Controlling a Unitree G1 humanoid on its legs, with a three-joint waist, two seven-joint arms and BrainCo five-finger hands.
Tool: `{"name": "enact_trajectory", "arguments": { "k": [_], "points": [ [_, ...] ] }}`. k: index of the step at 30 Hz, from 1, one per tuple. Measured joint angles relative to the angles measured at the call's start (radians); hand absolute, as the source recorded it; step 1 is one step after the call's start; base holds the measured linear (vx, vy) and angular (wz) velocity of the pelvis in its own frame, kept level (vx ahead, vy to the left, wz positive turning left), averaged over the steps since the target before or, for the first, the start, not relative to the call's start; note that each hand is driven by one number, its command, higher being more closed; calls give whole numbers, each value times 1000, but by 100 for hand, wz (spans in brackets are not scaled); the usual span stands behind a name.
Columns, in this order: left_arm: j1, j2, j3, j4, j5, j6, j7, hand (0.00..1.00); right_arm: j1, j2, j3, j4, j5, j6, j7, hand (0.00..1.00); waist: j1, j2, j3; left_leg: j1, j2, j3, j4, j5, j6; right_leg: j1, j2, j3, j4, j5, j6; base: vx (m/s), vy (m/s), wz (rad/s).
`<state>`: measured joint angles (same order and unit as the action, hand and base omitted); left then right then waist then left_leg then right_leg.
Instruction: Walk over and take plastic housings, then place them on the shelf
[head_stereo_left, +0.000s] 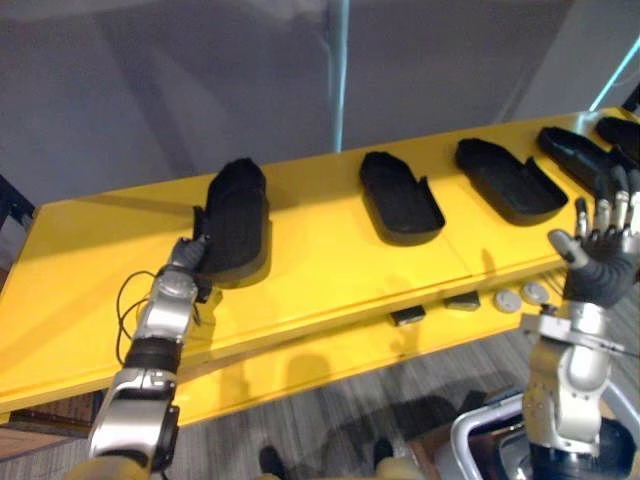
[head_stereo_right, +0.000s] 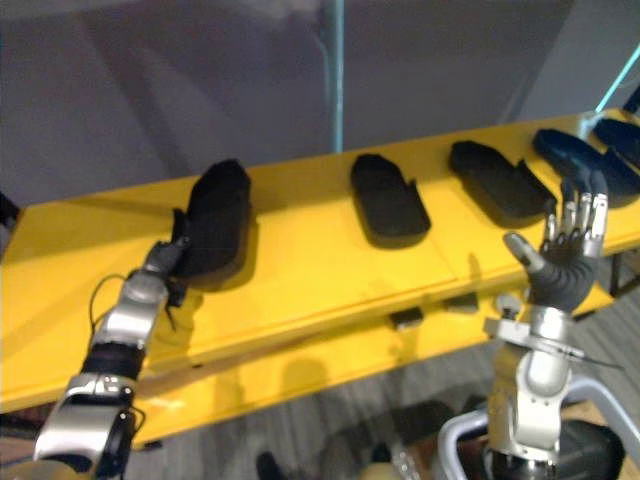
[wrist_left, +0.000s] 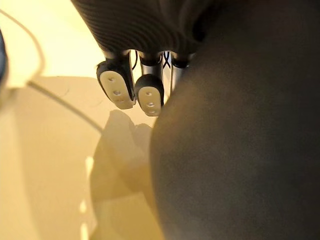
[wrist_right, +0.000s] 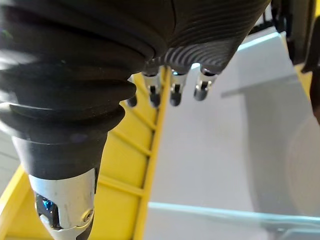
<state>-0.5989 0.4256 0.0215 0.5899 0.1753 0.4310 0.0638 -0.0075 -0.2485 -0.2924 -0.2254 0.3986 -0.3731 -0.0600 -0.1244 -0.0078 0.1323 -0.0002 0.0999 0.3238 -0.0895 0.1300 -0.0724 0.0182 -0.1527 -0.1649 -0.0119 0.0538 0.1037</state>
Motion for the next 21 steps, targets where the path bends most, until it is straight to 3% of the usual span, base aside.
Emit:
{"name": "enact_trajectory", "arguments": {
  "k": [4,7,12,21],
  "points": [
    [-9,0,0,51,-14,34,2,100,0,1,1,1,3,6,23,0,-11,0,0,2,0,12,0,0,0,-3,0,11,-6,5,-1,-19,7,-8],
    [-10,-1,8,72,-20,76,63,100,0,1,2,1,3,8,26,0,-26,0,0,6,0,16,0,0,0,-3,0,18,-7,9,-1,-18,3,-6],
    [-35,-1,23,132,-20,105,133,100,0,2,24,1,20,30,16,0,-32,-1,0,11,4,22,0,0,0,-3,3,29,-7,11,-3,-15,-2,-6],
    [-51,-1,45,168,-54,117,210,100,0,13,45,1,20,34,13,0,-48,-2,1,11,8,30,0,0,0,-7,4,33,-7,11,-4,1,0,-1]
  ]
}}
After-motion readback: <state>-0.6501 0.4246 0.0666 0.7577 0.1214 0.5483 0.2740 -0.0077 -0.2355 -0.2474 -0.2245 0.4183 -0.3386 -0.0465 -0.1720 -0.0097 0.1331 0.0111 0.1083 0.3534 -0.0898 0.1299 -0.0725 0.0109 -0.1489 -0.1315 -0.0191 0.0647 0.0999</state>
